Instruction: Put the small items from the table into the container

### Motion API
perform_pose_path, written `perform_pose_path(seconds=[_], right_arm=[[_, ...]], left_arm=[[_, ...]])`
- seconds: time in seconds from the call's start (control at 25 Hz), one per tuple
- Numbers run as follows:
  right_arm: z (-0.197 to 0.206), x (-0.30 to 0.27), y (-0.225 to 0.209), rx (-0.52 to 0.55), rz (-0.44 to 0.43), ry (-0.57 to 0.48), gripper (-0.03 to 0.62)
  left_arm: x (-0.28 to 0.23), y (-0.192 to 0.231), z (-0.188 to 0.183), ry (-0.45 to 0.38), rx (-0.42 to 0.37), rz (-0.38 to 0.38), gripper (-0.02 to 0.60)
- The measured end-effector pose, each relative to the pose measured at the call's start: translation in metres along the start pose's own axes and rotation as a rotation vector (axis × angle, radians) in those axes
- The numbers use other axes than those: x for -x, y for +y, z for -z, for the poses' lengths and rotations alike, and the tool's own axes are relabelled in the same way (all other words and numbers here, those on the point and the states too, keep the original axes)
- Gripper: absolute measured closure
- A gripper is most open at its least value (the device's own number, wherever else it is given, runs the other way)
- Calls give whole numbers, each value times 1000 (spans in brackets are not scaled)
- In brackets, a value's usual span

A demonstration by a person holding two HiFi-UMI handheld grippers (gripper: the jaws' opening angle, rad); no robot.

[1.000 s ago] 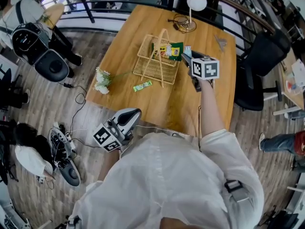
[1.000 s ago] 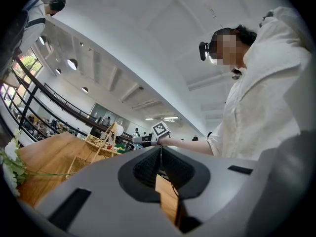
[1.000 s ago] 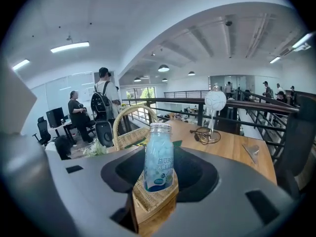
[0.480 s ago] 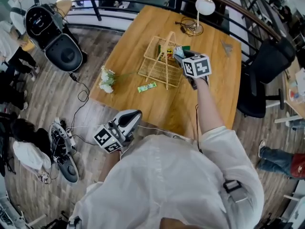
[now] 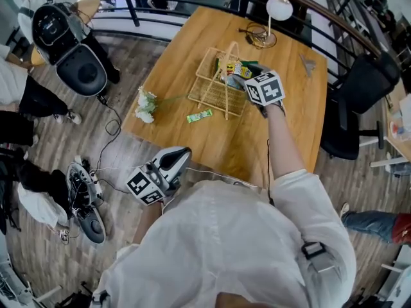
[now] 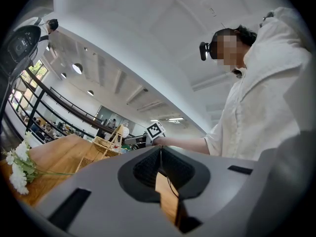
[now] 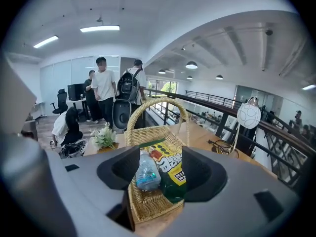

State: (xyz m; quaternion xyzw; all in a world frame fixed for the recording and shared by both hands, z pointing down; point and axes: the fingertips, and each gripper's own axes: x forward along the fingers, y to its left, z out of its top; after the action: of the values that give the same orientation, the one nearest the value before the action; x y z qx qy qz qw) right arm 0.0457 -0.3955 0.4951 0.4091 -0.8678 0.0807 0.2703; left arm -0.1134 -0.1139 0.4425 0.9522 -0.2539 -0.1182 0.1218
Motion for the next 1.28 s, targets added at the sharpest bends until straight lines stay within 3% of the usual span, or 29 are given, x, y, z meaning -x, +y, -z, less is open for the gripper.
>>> perform_pose_path(seconds=[0.32,0.48,0.92,1.28], right_arm=[[-1,18,-5,-8,36,-28,344],[-1,26,-3,-5,39,-37,345],[5,49,11,-24,32,-83,344],[11,95,34,-76,16,-191,344]], left_arm=[[-5,-5,7,41,-27,4,575],[-5,-7,-1,2,11,13,575],[-7,-10,2,9,-4,26,574],[-23,20,7,82,-81,0,561]])
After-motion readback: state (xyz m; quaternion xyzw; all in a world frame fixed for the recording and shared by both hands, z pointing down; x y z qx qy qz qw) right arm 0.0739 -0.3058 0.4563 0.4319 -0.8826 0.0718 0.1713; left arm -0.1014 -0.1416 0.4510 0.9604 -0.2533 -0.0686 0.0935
